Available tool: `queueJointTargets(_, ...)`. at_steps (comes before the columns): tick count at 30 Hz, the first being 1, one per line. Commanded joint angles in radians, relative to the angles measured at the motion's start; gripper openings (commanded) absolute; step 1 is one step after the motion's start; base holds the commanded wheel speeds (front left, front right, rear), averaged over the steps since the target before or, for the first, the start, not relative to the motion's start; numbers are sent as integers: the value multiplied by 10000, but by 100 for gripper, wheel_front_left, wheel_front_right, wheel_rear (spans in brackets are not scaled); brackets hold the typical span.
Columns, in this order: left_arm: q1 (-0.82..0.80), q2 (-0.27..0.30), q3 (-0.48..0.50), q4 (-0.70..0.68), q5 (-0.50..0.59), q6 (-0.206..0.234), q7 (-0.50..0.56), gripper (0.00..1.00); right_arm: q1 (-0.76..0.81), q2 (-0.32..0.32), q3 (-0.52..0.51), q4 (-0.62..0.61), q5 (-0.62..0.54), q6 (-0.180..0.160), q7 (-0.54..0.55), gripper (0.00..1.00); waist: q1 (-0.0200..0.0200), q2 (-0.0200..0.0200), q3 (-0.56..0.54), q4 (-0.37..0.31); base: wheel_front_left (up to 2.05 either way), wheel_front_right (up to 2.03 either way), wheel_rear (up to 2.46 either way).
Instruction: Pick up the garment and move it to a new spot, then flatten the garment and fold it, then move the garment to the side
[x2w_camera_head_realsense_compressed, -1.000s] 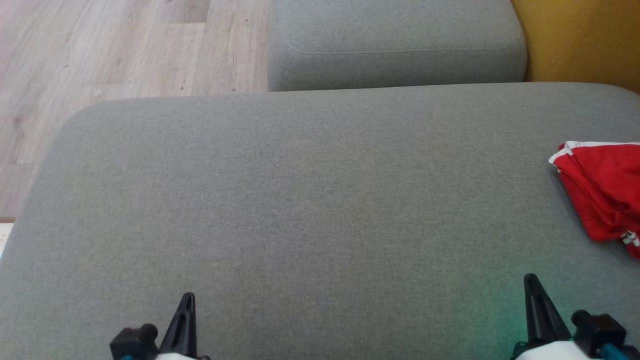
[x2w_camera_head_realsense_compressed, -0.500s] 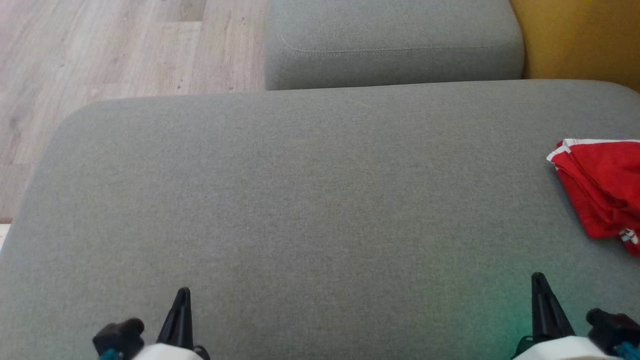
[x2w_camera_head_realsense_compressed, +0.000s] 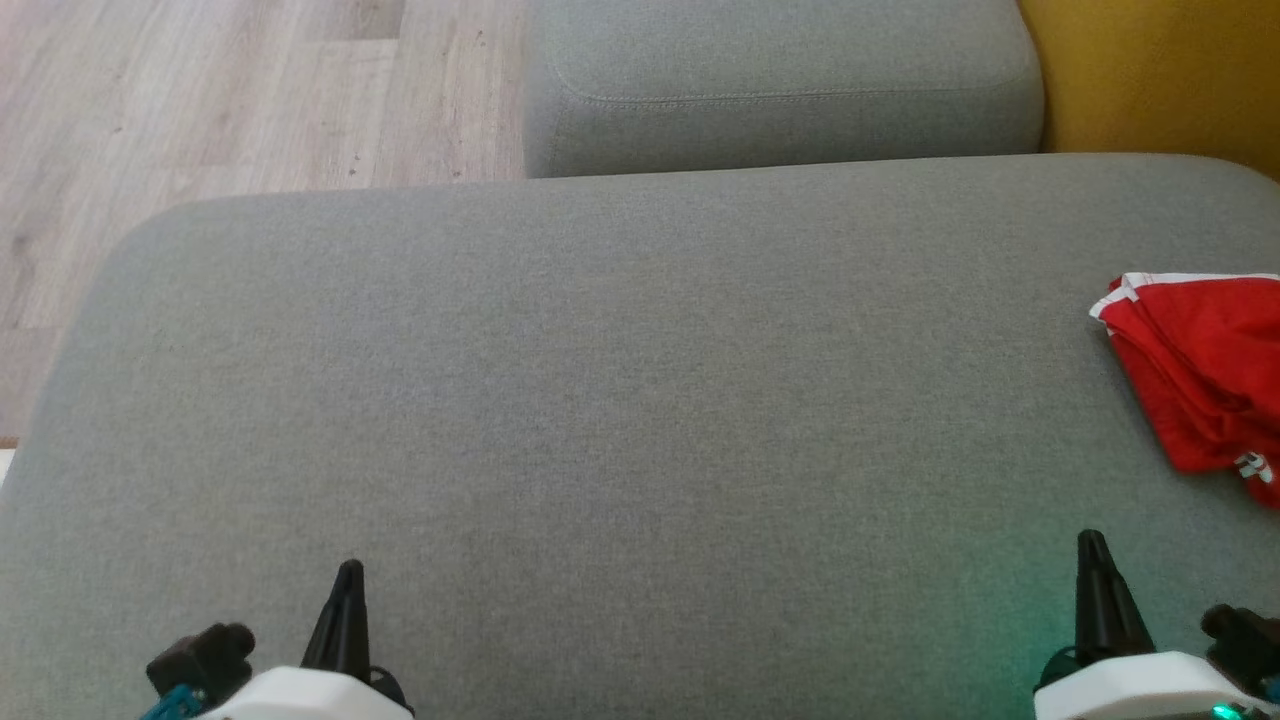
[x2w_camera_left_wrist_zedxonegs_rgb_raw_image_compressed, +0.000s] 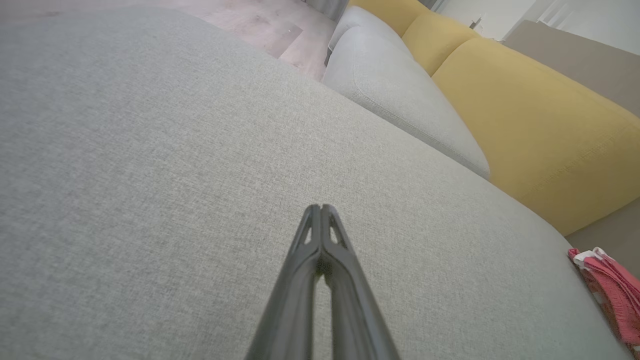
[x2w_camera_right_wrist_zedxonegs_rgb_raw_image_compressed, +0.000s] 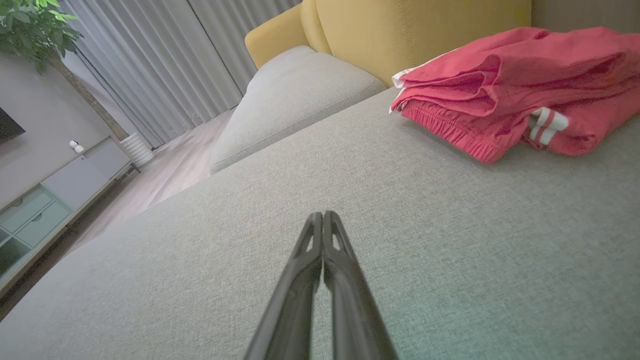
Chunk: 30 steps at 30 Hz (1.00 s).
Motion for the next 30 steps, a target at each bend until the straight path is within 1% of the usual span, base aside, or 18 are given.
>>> queueJointTargets(1, -503, 84, 214, -274, -311, -90, 77, 0, -512, -30, -35, -368, 361, -2, 56, 0, 0, 0, 6, -7, 0, 0, 0)
queueJointTargets(29, -1073, 120, 763, -271, -3474, -403, 866, 0, -1070, -50, -121, -419, 3832, -4, 860, 0, 0, 0, 102, -139, 0, 0, 0)
queueJointTargets(30, -1073, 120, 763, -271, -3474, -403, 866, 0, -1070, -50, -121, -419, 3832, -4, 860, 0, 0, 0, 102, -139, 0, 0, 0)
